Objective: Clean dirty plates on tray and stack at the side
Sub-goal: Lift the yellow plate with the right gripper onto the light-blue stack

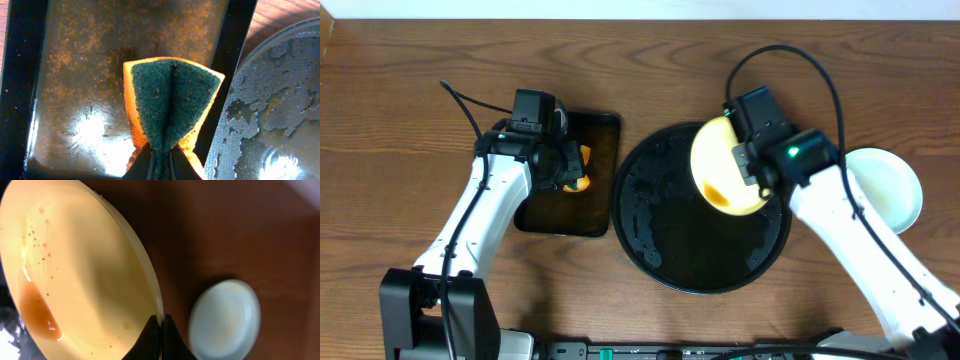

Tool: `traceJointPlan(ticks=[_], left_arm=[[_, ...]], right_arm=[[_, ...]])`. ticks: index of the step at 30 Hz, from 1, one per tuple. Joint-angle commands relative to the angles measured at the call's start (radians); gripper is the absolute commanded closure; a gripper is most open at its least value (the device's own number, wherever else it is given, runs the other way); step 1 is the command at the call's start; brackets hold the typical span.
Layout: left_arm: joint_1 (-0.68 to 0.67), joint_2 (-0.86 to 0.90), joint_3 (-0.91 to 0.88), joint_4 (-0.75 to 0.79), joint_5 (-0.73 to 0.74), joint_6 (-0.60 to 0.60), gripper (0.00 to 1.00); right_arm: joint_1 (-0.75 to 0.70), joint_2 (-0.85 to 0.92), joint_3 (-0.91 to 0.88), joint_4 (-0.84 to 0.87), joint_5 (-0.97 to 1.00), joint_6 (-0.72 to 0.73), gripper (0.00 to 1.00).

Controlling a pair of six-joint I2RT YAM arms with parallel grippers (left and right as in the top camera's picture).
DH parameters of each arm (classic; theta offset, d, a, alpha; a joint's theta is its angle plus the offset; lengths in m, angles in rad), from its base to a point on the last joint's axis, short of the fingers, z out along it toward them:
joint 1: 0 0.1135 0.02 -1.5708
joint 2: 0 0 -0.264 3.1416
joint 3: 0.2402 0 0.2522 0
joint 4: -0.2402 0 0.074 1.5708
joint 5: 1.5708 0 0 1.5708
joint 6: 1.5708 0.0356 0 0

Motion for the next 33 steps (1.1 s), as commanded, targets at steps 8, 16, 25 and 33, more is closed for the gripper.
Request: traceJointPlan(ticks=[8, 16, 25, 33], left_arm=[[0.002, -0.008, -0.004, -0.002, -0.014, 0.098, 0.92], [0.002, -0.008, -0.004, -0.003, -0.013, 0.098, 0.92], [0.002, -0.008, -0.004, -0.003, -0.013, 0.098, 0.92], [0.002, -0.008, -0.004, -0.002, -0.013, 0.151, 0.92]], right_arm=[[0.212, -0.012, 0.022, 0.023, 0.469, -0.081, 0.99], [0.275, -0.012, 0.022, 0.068, 0.597, -0.080, 0.99], [0.243, -0.012, 0.022, 0.068, 0.556, 0.042, 0.99], [0.021, -0.012, 0.022, 0.060, 0.243, 0.182, 0.99]])
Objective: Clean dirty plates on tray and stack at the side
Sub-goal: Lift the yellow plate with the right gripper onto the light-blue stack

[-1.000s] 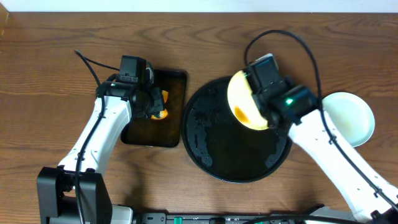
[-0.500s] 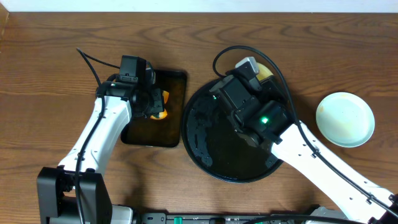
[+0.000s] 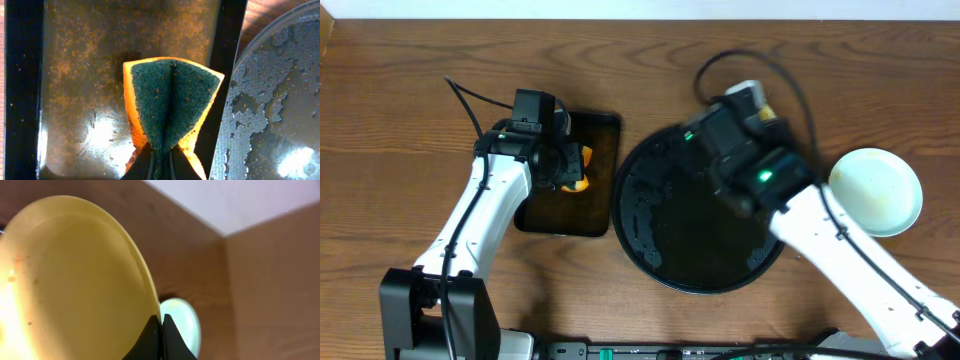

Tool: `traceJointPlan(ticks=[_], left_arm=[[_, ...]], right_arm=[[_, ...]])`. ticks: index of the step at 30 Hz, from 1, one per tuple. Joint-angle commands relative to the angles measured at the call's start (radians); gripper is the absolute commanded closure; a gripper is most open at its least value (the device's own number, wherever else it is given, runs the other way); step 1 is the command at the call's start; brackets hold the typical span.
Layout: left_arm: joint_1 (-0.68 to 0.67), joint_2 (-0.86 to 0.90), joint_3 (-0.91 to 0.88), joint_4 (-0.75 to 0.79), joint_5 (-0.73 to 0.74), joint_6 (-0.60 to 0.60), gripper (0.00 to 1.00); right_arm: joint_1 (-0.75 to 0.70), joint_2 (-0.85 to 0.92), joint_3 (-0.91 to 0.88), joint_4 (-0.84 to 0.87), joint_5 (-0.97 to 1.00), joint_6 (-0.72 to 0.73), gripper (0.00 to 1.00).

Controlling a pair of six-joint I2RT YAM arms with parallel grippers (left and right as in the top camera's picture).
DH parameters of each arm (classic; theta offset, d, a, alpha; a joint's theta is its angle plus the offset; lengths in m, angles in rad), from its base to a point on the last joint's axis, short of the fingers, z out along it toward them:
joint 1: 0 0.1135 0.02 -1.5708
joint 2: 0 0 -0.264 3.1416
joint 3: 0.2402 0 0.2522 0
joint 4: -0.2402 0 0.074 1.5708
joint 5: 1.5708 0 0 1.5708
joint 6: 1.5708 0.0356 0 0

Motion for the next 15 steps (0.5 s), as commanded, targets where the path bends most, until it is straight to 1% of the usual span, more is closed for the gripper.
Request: traceJointPlan(ticks=[1, 6, 10, 15], left_arm=[[0.002, -0.008, -0.004, -0.002, -0.014, 0.039, 0.92], [0.002, -0.008, -0.004, -0.002, -0.014, 0.039, 0.92], [0.002, -0.008, -0.004, -0.002, -0.014, 0.039, 0.92], [0.002, -0.008, -0.004, -0.002, -0.014, 0.039, 0.92]], right_arm=[[-0.117, 0.000, 0.018, -0.002, -0.151, 0.112, 0.99], [-0.338, 0.000, 0.018, -0.016, -0.285, 0.169, 0.99], [-0.513, 0.000, 0.018, -0.034, -0.355, 0.201, 0.99], [-0.705, 0.013, 0.012, -0.046, -0.370, 0.200, 0.99]])
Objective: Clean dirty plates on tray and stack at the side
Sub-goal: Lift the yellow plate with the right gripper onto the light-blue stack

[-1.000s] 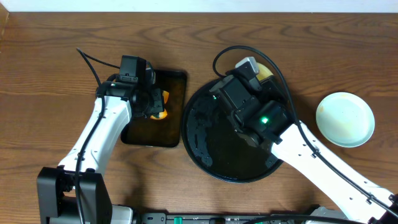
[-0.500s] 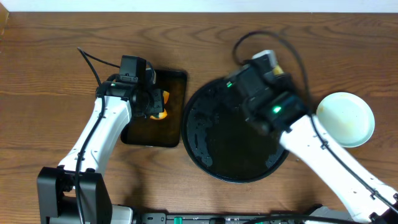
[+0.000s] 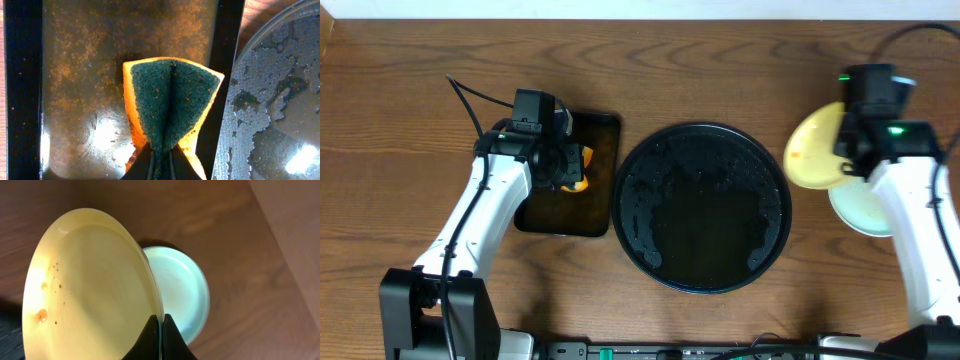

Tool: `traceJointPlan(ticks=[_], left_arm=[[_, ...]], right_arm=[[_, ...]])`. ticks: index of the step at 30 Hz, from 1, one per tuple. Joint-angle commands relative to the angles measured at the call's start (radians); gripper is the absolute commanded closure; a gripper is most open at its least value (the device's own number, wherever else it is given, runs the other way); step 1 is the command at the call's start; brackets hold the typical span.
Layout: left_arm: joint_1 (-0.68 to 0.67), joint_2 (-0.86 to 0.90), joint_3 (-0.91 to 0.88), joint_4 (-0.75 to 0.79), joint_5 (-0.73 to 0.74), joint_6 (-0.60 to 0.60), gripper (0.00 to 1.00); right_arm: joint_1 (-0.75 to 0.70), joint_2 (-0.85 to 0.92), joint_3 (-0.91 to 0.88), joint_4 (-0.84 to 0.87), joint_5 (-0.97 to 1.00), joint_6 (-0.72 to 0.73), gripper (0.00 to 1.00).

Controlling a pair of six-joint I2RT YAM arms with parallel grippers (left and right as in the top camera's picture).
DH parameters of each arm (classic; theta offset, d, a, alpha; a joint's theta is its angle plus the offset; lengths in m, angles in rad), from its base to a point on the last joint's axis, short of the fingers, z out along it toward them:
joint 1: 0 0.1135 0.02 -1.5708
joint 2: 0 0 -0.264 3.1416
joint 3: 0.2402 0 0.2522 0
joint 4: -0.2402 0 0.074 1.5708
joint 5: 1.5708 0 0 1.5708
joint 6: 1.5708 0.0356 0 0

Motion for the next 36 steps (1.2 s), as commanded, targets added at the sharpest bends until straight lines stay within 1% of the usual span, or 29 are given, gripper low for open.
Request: traceJointPlan(ticks=[1, 4, 8, 15, 16, 17, 18, 19, 20, 22, 25, 28, 30, 32, 34, 36], left_arm=[[0.002, -0.008, -0.004, -0.002, -0.013, 0.014, 0.92], [0.002, -0.008, -0.004, -0.003, -0.013, 0.014, 0.92], [0.002, -0.008, -0.004, -0.003, -0.013, 0.014, 0.92], [0.002, -0.008, -0.004, -0.003, -0.013, 0.014, 0.92], [0.002, -0.008, -0.004, -0.002, -0.013, 0.014, 0.92], [0.002, -0.008, -0.004, -0.002, -0.013, 0.015, 0.92], [0.002, -0.008, -0.004, -0.002, -0.013, 0.015, 0.92], [0.002, -0.008, -0.004, -0.002, -0.014, 0.015, 0.92], [0.002, -0.008, -0.004, -0.003, -0.014, 0.021, 0.92], [0.002, -0.008, -0.004, -0.002, -0.014, 0.041, 0.92], [0.002, -0.008, -0.004, -0.002, -0.026, 0.060, 0.92], [0.002, -0.007, -0.004, 0.002, -0.084, 0.065, 0.92], [0.002, -0.003, -0.004, 0.013, -0.085, 0.109, 0.92], [0.002, 0.006, -0.004, 0.020, -0.084, 0.157, 0.92], [0.002, 0.026, -0.005, 0.029, -0.078, 0.162, 0.92], [0.002, 0.057, -0.005, 0.036, -0.019, 0.199, 0.92]], right_arm=[[-0.101, 0.015, 0.011, -0.003, -0.034, 0.032, 0.99], [-0.177, 0.040, 0.010, -0.006, -0.035, 0.032, 0.99], [-0.245, 0.082, 0.010, -0.010, -0.035, 0.032, 0.99], [-0.310, 0.151, 0.010, -0.011, -0.061, 0.032, 0.99], [-0.314, 0.155, 0.010, -0.011, -0.077, 0.032, 0.90], [-0.315, 0.156, 0.010, -0.010, -0.103, 0.032, 0.73], [-0.315, 0.156, 0.010, -0.009, -0.129, 0.032, 0.61], [-0.314, 0.155, 0.010, -0.009, -0.159, 0.032, 0.52], [-0.314, 0.155, 0.010, -0.010, -0.204, 0.032, 0.50], [-0.314, 0.155, 0.010, -0.016, -0.290, 0.020, 0.48], [-0.314, 0.155, 0.010, -0.026, -0.469, -0.038, 0.49], [-0.305, 0.155, 0.010, -0.047, -0.673, -0.122, 0.49], [-0.289, 0.155, 0.010, -0.063, -0.772, -0.176, 0.49], [-0.269, 0.155, 0.010, -0.077, -0.808, -0.198, 0.49], [-0.247, 0.155, 0.010, -0.091, -0.809, -0.198, 0.49], [-0.220, 0.155, 0.010, -0.100, -0.809, -0.205, 0.50]])
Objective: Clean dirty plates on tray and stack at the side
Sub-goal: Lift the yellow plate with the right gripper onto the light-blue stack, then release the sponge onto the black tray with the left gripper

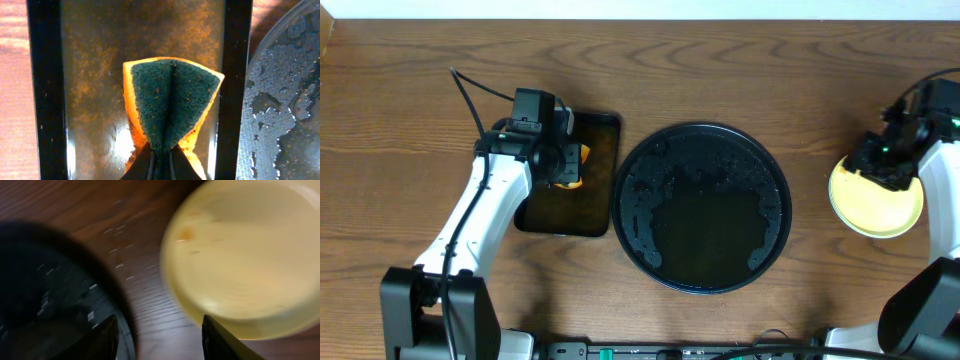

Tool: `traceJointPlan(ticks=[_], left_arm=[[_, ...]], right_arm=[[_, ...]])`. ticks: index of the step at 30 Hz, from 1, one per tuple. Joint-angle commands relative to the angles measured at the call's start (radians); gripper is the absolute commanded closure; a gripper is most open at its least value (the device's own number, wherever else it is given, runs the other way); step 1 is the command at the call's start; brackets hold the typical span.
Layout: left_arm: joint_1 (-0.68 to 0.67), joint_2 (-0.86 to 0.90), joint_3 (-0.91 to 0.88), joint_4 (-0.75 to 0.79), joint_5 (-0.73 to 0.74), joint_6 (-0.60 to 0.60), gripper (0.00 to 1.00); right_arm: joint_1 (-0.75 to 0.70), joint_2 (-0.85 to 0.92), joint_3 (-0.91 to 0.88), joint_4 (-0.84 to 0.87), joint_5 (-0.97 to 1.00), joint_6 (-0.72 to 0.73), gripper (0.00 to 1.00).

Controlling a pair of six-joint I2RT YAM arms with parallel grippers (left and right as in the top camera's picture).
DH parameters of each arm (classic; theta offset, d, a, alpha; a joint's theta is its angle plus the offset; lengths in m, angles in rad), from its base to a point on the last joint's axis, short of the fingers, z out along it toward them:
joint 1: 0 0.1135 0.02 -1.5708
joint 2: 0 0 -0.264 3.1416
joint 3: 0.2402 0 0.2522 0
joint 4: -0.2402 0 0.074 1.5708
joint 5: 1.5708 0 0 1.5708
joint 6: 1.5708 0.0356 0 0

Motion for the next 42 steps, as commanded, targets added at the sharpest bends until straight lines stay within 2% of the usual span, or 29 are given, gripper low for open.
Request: traceJointPlan(ticks=[1, 4, 9, 11, 14, 16, 17, 18, 21, 23, 25, 27, 29, 33, 35, 37, 38, 40, 42], left_arm=[[0.002, 0.062, -0.005, 0.009, 0.080, 0.098, 0.92], [0.002, 0.140, -0.005, 0.029, 0.152, 0.122, 0.92], [0.004, 0.270, -0.005, 0.056, 0.147, 0.126, 0.92], [0.010, 0.311, -0.005, 0.058, 0.042, 0.092, 0.93], [0.013, 0.333, -0.005, 0.041, -0.268, -0.112, 0.93], [0.013, 0.328, -0.004, 0.020, -0.378, -0.206, 0.92], [0.013, 0.322, -0.004, 0.016, -0.353, -0.220, 0.93], [0.013, 0.317, -0.004, 0.019, -0.268, -0.198, 0.93], [0.013, 0.312, -0.004, 0.029, 0.203, 0.097, 0.92], [0.012, 0.312, -0.004, 0.015, 0.430, 0.222, 0.93], [0.012, 0.312, -0.004, 0.018, 0.455, 0.219, 0.92], [0.011, 0.312, -0.004, 0.020, 0.415, 0.215, 0.92], [0.011, 0.312, -0.004, 0.025, 0.270, 0.116, 0.92], [0.012, 0.312, -0.004, 0.011, -0.147, -0.175, 0.92], [0.012, 0.312, -0.004, 0.003, -0.214, -0.251, 0.92], [0.011, 0.312, -0.004, 0.002, -0.154, -0.264, 0.93], [0.011, 0.312, -0.004, 0.007, -0.080, -0.223, 0.93], [0.011, 0.312, -0.004, 0.014, 0.259, 0.051, 0.93], [0.011, 0.312, -0.004, 0.004, 0.429, 0.185, 0.93]], right_arm=[[0.050, 0.002, 0.010, -0.010, -0.087, -0.050, 0.50], [0.089, 0.002, 0.010, -0.012, -0.085, -0.050, 0.51], [0.119, 0.002, 0.010, -0.013, -0.083, -0.052, 0.51], [0.126, 0.002, 0.010, -0.014, -0.083, -0.063, 0.51], [0.134, 0.002, 0.010, -0.021, -0.083, -0.076, 0.52], [0.135, 0.002, 0.010, -0.021, -0.083, -0.076, 0.53], [0.135, 0.002, 0.010, -0.021, -0.083, -0.076, 0.53], [0.135, 0.002, 0.010, -0.021, -0.083, -0.076, 0.53], [0.135, 0.002, 0.010, -0.024, -0.083, -0.076, 0.53], [0.135, 0.002, 0.010, -0.024, -0.083, -0.076, 0.54], [0.135, 0.002, 0.010, -0.025, -0.083, -0.076, 0.54], [0.135, 0.002, 0.010, -0.028, -0.083, -0.076, 0.54], [0.135, 0.002, 0.010, -0.028, -0.083, -0.076, 0.55], [0.135, 0.002, 0.010, -0.028, -0.083, -0.076, 0.55], [0.135, 0.002, 0.010, -0.029, -0.083, -0.076, 0.55], [0.135, 0.002, 0.010, -0.031, -0.084, -0.076, 0.56], [0.135, 0.002, 0.010, -0.031, -0.083, -0.076, 0.56], [0.135, 0.002, 0.010, -0.031, -0.083, -0.077, 0.56], [0.135, 0.002, 0.010, -0.031, -0.083, -0.077, 0.56]])
